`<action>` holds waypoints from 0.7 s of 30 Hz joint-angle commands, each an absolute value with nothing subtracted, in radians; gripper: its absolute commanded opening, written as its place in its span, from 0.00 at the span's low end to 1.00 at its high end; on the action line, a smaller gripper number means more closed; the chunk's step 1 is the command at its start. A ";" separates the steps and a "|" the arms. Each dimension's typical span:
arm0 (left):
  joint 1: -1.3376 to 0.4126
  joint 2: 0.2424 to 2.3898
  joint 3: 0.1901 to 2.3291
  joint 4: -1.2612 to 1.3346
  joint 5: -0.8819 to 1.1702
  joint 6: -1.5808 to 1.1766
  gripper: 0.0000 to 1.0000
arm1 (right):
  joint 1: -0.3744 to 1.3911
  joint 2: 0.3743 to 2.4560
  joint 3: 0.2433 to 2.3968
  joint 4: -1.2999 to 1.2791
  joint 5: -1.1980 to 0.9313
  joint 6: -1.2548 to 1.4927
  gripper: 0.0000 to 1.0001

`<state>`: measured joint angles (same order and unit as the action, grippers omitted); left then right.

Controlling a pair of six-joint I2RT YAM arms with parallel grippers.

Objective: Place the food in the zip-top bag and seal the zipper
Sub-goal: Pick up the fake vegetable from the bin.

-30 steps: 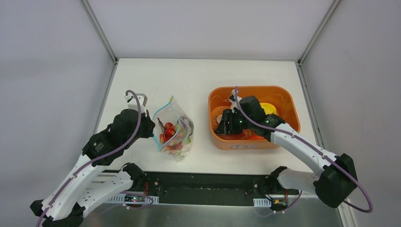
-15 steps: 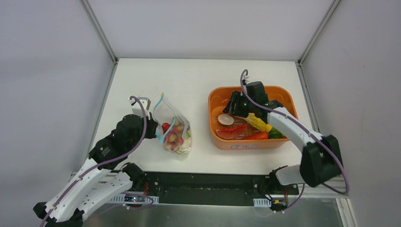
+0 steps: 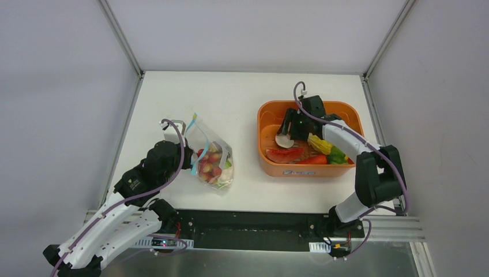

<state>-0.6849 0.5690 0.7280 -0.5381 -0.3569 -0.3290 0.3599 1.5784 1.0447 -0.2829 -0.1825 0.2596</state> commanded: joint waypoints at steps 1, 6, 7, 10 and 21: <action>-0.675 0.565 0.735 -0.519 -0.374 -0.319 0.00 | 0.359 1.520 1.067 -0.275 -0.361 0.237 0.67; -0.673 0.550 0.744 -0.548 -0.337 -0.336 0.00 | 0.373 1.597 1.081 -0.254 -0.318 0.279 0.67; -0.675 0.544 0.742 -0.547 -0.332 -0.339 0.00 | 0.385 1.610 1.087 -0.258 -0.271 0.275 0.67; -0.674 0.532 0.738 -0.533 -0.315 -0.334 0.00 | 0.458 1.646 1.109 -0.278 -0.104 0.198 0.72; -0.674 0.577 0.773 -0.551 -0.241 -0.324 0.00 | 0.516 1.800 1.182 -0.387 0.096 0.114 0.68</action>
<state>-0.6849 0.5735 0.7376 -0.5648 -0.2878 -0.3252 0.5232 1.7332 1.1946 -0.3538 -0.0055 0.1390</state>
